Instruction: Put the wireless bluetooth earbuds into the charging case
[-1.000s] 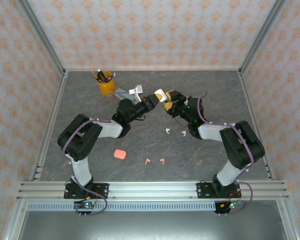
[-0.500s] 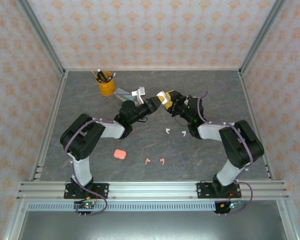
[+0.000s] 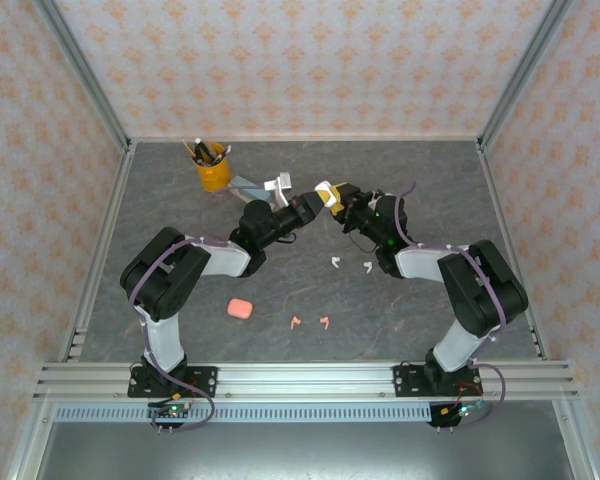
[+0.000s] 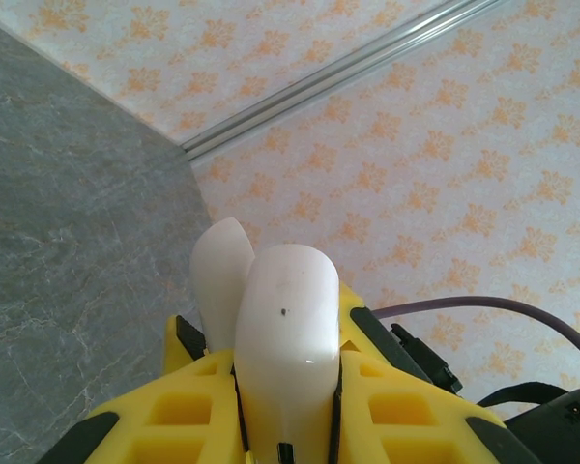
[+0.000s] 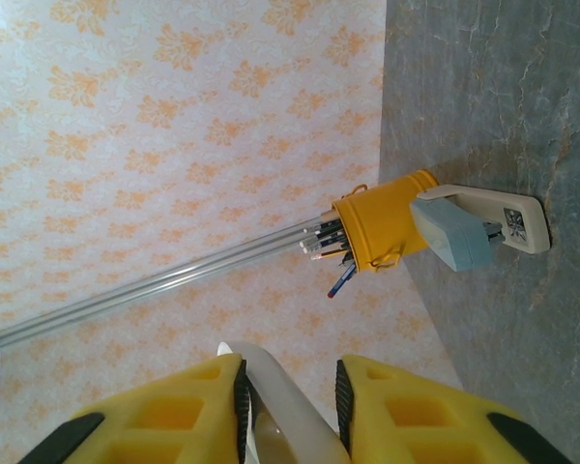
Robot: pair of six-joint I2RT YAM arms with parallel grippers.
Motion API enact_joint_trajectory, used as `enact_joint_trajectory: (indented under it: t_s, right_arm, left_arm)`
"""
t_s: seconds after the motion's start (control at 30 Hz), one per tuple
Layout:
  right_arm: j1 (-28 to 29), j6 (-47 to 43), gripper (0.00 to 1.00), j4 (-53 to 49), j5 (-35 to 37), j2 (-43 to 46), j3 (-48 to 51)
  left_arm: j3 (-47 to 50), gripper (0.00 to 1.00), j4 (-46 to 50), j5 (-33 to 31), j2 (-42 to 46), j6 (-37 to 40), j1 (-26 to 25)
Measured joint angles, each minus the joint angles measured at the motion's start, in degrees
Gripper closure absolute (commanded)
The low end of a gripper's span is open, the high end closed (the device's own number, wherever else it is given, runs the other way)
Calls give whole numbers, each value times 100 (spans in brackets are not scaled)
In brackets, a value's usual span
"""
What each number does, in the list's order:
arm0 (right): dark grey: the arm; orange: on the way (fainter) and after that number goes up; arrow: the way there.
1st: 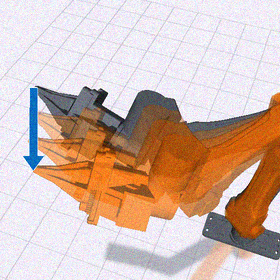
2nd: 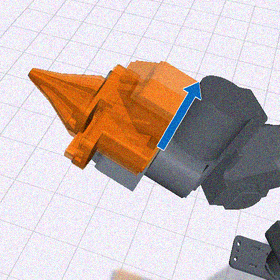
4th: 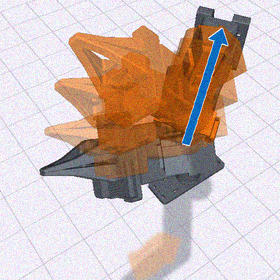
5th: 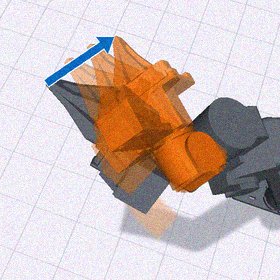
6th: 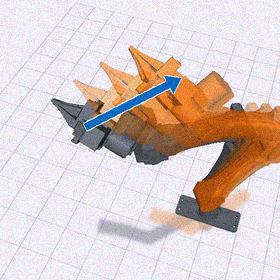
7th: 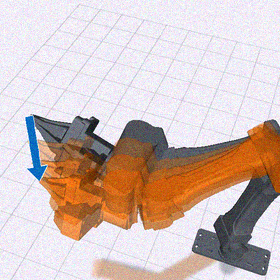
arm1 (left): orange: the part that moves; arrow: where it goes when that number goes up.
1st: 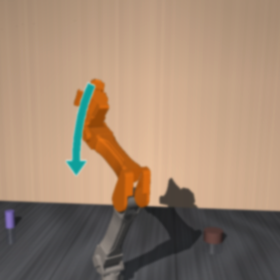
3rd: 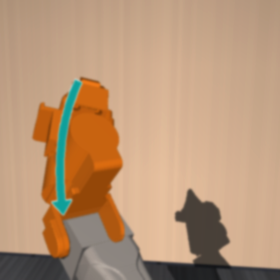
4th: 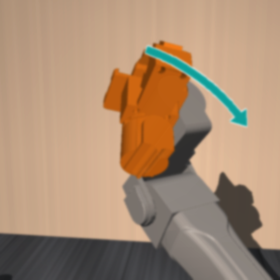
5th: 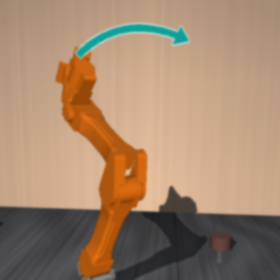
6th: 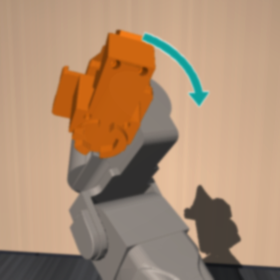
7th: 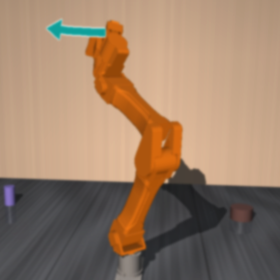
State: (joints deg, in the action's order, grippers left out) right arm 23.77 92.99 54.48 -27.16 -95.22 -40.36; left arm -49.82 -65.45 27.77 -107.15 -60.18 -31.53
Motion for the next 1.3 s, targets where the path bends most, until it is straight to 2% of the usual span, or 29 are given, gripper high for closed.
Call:
enact_joint_trajectory:
  t_s: [0.23, 0.4, 0.57, 0.63, 0.73, 0.9, 1.0, 1.17, 1.3]
  right_arm:
    - [-17, 0, 82, 17, 2, 0, 2]
    - [-52, 0, 98, 68, -7, 0, 15]
    - [-85, -4, 100, 90, -42, 0, 28]
    - [-105, -28, 100, 85, -74, 2, 28]
    - [-133, -103, 100, 76, -122, 4, 28]
    - [-205, -293, 100, -116, -175, 70, 26]
    - [-313, -424, 100, -306, -177, 87, 22]
    - [-481, -656, 100, -675, -282, 90, -28]
    - [-649, -1047, 100, -1150, -549, 92, -232]
  left_arm:
    - [-26, 100, 2, -31, 0, -2, -4]
    - [-50, 100, 4, -90, 0, 0, -28]
    - [-83, 100, 50, -129, 0, 0, -55]
    - [-85, 93, 59, -162, 0, 0, -72]
    - [-111, 77, 103, -173, 0, 0, -79]
    - [-114, 37, 232, -310, 0, 2, -138]
    - [-111, 20, 262, -374, 0, 15, -179]
    - [9, 4, 525, -498, 136, 144, -186]
    - [116, 2, 1241, -514, 625, 426, -92]
